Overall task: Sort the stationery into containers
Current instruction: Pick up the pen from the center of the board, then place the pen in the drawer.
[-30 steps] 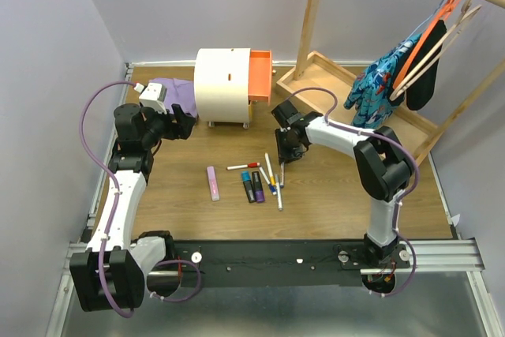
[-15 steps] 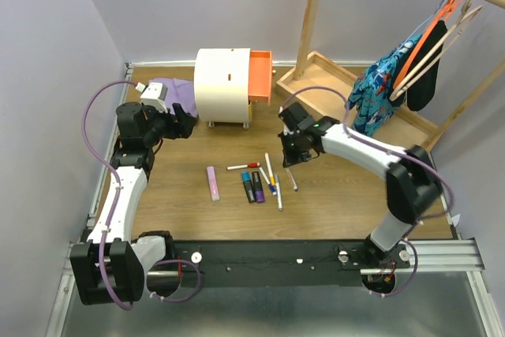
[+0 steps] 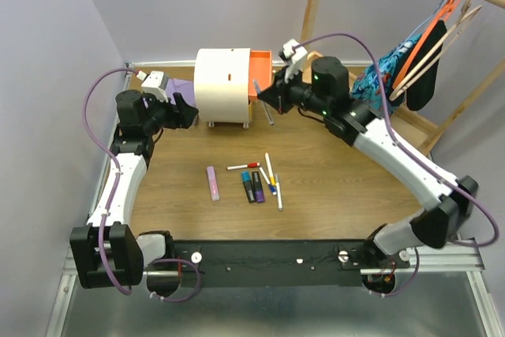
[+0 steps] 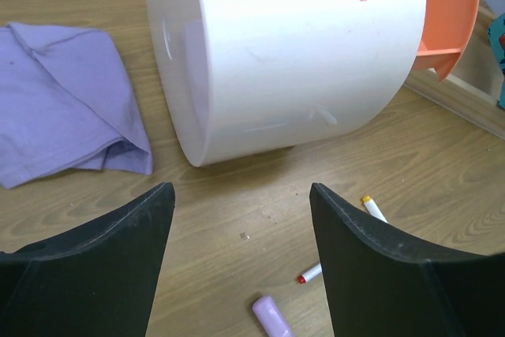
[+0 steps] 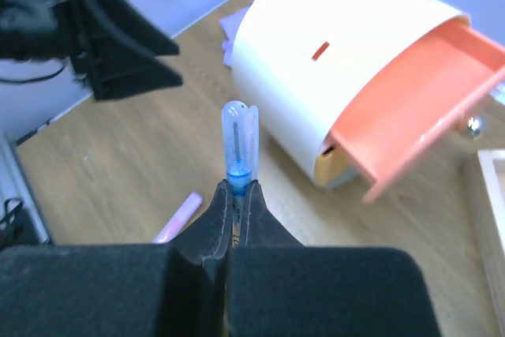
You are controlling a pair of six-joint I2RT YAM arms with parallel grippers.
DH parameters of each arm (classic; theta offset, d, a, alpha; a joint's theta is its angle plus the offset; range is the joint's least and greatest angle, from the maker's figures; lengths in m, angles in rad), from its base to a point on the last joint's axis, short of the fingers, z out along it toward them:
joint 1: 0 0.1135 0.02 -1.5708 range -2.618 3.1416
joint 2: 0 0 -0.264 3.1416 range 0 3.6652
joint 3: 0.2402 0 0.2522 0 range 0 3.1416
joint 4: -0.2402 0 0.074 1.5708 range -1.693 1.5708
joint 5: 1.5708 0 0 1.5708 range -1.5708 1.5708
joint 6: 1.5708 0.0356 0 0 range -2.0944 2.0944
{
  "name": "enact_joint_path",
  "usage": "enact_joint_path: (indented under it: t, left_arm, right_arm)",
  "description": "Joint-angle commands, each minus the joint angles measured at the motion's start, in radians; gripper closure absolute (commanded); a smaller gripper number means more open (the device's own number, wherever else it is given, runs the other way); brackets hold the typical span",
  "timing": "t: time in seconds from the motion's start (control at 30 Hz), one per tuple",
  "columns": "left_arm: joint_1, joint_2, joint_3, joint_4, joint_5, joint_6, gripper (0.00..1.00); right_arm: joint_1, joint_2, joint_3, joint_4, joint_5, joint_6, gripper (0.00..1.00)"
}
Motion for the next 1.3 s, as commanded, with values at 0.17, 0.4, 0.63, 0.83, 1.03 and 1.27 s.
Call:
enact_joint_path:
  t: [0.17, 0.4, 0.63, 0.83, 1.03, 1.27]
  left_arm:
    - [0.002, 0.001, 0.054, -0.005, 0.011, 0.033, 0.22]
    - [0.002, 0.004, 0.06, -0.018, 0.009, 0.033, 0.22]
    - [0.012, 0.033, 0.086, -0.02, 0.008, 0.034, 0.22]
    - [0.012, 0.058, 0.101, -0.023, 0.005, 0.043, 0.22]
    - [0.013, 0.075, 0.109, -0.017, 0.009, 0.036, 0.22]
    - [0.013, 0.056, 0.115, -0.023, 0.02, 0.025, 0.22]
  right_arm:
    - [-0.026, 0.345, 0.328, 0.104, 0.222, 0.069, 1.0]
    - [-0.076, 0.474, 0.481, 0.093, 0.293, 0.095, 0.99]
    - [-0.14, 0.571, 0.54, 0.058, 0.242, 0.193, 0.99]
    - [-0.157, 0.633, 0.584, 0.05, 0.144, 0.25, 0.99]
    - [-0.163, 0.663, 0.635, 0.02, 0.083, 0.292, 0.52]
    - [-0.163, 0.456, 0.465, -0.052, 0.107, 0.286, 0.47]
